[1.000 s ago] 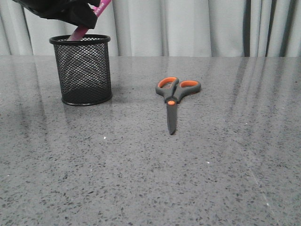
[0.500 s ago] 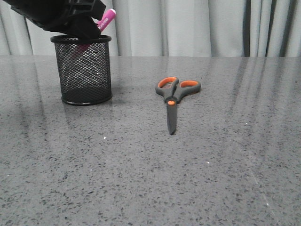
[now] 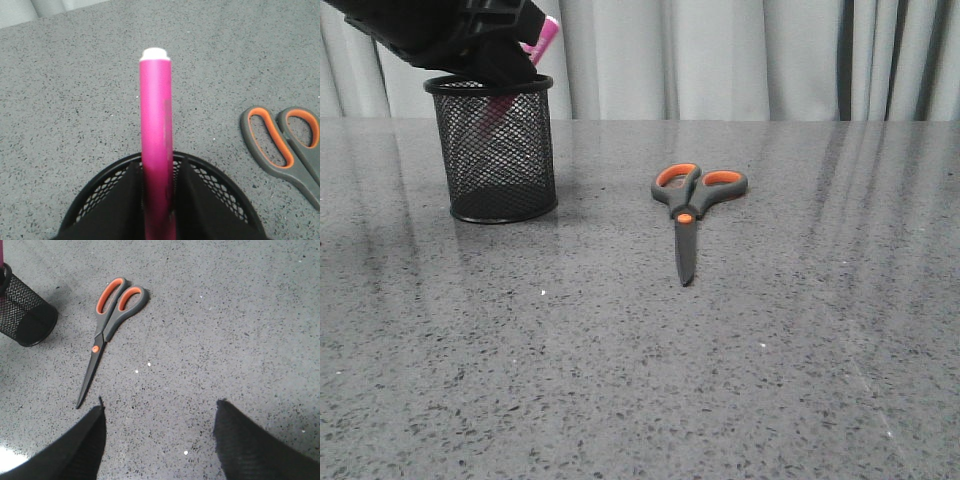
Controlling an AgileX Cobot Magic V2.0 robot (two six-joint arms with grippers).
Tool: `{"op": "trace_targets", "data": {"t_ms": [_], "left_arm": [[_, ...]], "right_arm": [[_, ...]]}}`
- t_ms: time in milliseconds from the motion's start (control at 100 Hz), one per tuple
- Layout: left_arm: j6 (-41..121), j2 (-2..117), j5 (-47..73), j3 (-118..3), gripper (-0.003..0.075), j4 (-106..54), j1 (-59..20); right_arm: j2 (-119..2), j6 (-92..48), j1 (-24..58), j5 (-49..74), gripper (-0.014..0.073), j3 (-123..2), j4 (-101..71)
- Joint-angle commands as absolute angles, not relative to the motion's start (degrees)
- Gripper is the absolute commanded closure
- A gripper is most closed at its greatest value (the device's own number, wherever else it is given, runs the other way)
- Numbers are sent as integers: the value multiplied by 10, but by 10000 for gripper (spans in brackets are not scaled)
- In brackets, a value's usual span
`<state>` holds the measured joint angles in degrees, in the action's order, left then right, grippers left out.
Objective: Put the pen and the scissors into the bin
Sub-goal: 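Carry the highlighter over the mesh cup and drop it in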
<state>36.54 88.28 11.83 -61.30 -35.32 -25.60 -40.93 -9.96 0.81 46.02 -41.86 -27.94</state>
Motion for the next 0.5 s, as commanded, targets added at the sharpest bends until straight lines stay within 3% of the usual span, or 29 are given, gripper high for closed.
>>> {"op": "trace_targets", "data": {"t_ms": [0,130,490], "left_arm": [[365,862,90,-630,437,-361,-262],[365,844,84,-632,351,-361,-262],[365,715,74,-632,353,-330,-260]], "right_arm": [[-412,-102,8,432,173,-438,-295],[-412,-102,8,432,173,-438,-295],[-412,-102,8,432,173,-438,-295]]}}
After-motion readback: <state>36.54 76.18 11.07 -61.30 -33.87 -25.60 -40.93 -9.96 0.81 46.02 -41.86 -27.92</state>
